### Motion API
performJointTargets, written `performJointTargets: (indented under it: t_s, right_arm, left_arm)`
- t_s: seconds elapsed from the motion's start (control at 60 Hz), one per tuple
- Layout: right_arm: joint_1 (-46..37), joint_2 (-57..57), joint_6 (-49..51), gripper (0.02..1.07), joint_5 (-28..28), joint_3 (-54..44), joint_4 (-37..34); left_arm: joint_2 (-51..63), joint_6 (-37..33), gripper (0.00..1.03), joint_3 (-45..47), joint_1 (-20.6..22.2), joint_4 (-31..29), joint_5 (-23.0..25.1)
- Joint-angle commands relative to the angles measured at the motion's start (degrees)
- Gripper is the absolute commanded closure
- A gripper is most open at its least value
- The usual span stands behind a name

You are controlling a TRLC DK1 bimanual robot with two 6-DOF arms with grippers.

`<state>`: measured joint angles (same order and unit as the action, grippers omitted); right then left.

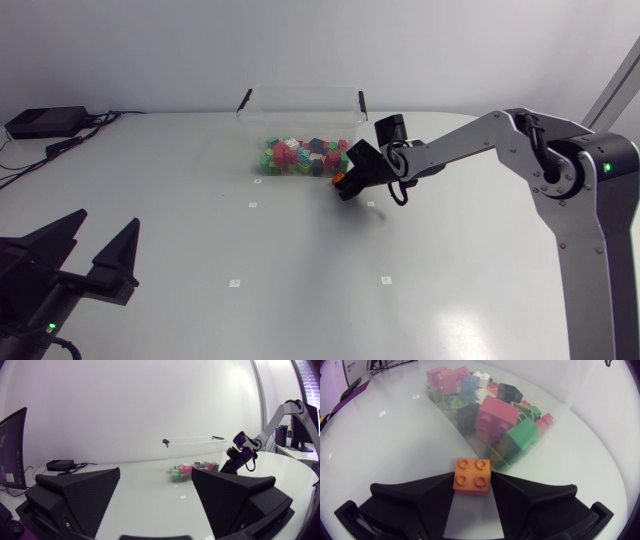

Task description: Place the duplo bricks in the container

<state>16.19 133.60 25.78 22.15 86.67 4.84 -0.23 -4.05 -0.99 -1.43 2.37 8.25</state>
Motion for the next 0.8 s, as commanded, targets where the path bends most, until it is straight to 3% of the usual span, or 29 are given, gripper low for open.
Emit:
performJointTargets:
  t_s: [0.0,0.417,0.617,0.783]
  right_arm:
    - [0.43,1.22,1.11,0.80,0.17,-1.33,1.05]
    - [-0.80,-21.28,1.64,0.80,-0.27,-17.24,0.08]
    - [0.07,-31.74,-1.61,0.80,-1.59,-14.43,-6.77]
    - [2.80,-30.68,-4.51,0.80,-4.49,-6.78,-10.11]
  left_arm:
    - [-0.47,0.89,0.04,1.17,-0.41,-0.26,-0.52]
    - [-0.47,0.89,0.04,1.17,-0.41,-0.26,-0.52]
    - [-0.47,0.89,0.04,1.17,-0.41,-0.26,-0.52]
    - [-0.47,0.89,0.04,1.17,-0.41,-0.26,-0.52]
